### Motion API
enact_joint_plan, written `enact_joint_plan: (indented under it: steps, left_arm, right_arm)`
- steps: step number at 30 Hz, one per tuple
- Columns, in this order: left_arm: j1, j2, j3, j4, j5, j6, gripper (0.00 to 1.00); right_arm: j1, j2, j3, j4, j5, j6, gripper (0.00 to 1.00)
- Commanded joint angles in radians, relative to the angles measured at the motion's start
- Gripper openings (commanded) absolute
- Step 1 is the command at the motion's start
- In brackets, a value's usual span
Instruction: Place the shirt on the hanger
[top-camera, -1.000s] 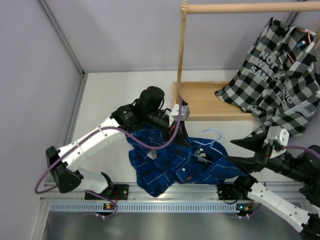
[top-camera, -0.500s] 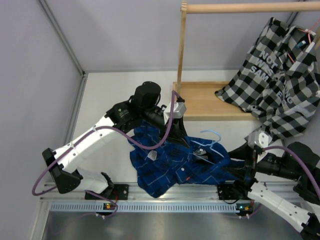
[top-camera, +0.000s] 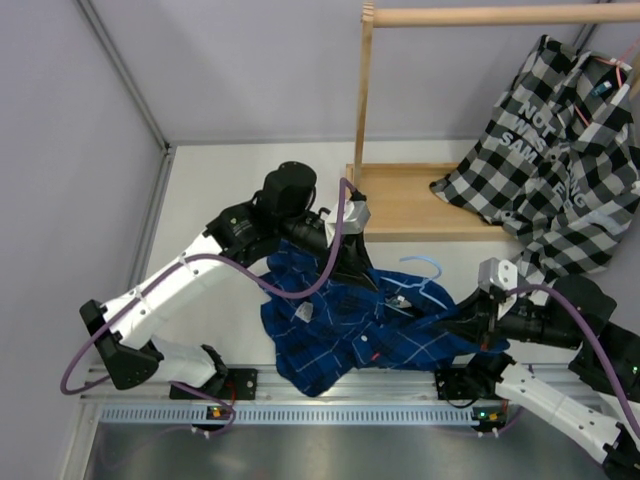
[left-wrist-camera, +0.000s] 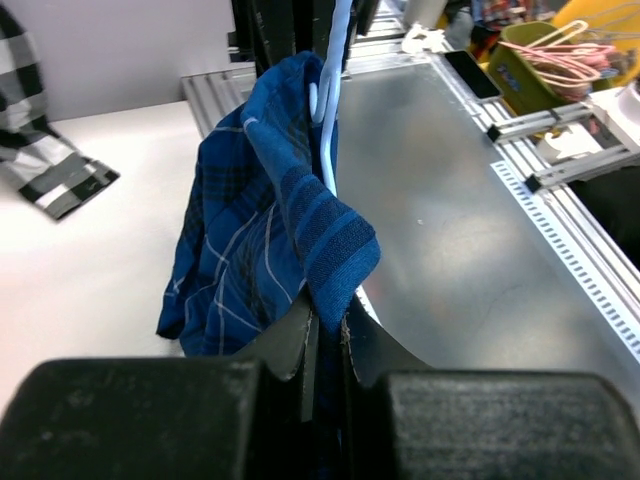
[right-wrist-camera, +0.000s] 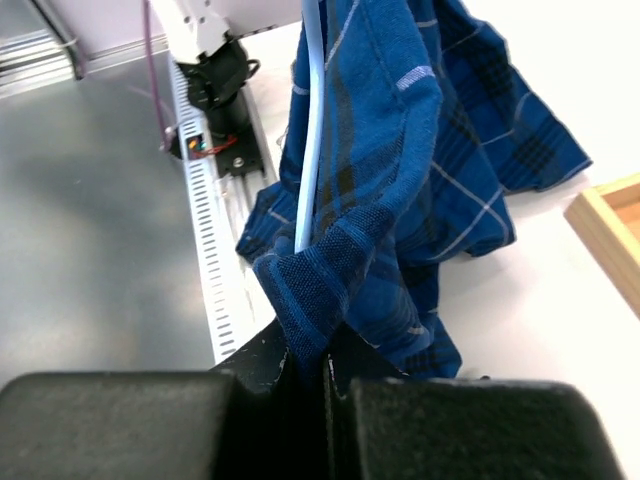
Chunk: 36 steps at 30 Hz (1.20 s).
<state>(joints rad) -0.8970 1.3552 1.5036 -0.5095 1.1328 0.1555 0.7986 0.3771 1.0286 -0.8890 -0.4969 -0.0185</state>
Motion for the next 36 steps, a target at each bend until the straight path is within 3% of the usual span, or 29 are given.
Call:
enact_joint_plan:
  steps: [1,2,4,6,8,16,17,20,24,28,32,36]
  left_arm:
    - [-0.005,-0.06,0.041,0.051,-0.089,-0.022,0.0]
    - [-0.005,-0.064,0.04,0.072,-0.112,-0.033,0.0]
    - [-0.005,-0.076,0.038,0.095,-0.203,-0.077,0.38]
    - [-0.005,-0.085,0.038,0.123,-0.311,-0.12,0.54]
    - [-0.005,-0.102,0.038,0.135,-0.391,-0.145,0.98]
    - [-0.003,-0.289,-0.008,0.137,-0.805,-0.246,0.98]
    - [-0.003,-0.356,-0.023,0.135,-0.952,-0.258,0.98]
    - [-0.003,-0.462,-0.106,0.102,-1.211,-0.316,0.98]
    - [-0.003,-0.68,-0.271,0.068,-1.286,-0.346,0.98]
    - [-0.003,-0.794,-0.402,-0.021,-1.335,-0.396,0.98]
    - [-0.003,-0.869,-0.506,-0.064,-1.207,-0.419,0.98]
    - [-0.003,-0.903,-0.575,-0.08,-1.17,-0.401,0.98]
  right_arm:
    - [0.011,-0.024,0.037,0.079,0.064,-0.02,0.0]
    - [0.011,-0.032,0.042,0.079,0.073,-0.021,0.0]
    - [0.01,-0.032,0.057,0.075,0.089,-0.018,0.0]
    - [0.011,-0.027,0.067,0.07,0.118,-0.018,0.0]
    - [0.011,-0.021,0.085,0.056,0.164,-0.015,0.0]
    - [0.011,0.012,0.215,-0.016,0.323,-0.035,0.0]
    - [0.011,0.029,0.24,-0.025,0.381,-0.034,0.0]
    - [0.013,0.065,0.346,-0.037,0.577,-0.005,0.0]
    - [0.019,0.121,0.49,-0.037,0.757,0.009,0.0]
    - [0.039,0.233,0.691,-0.054,0.929,-0.004,0.0]
    - [0.065,0.388,0.81,-0.053,1.156,-0.064,0.0]
    - [0.071,0.496,0.974,0.013,1.198,-0.141,0.0]
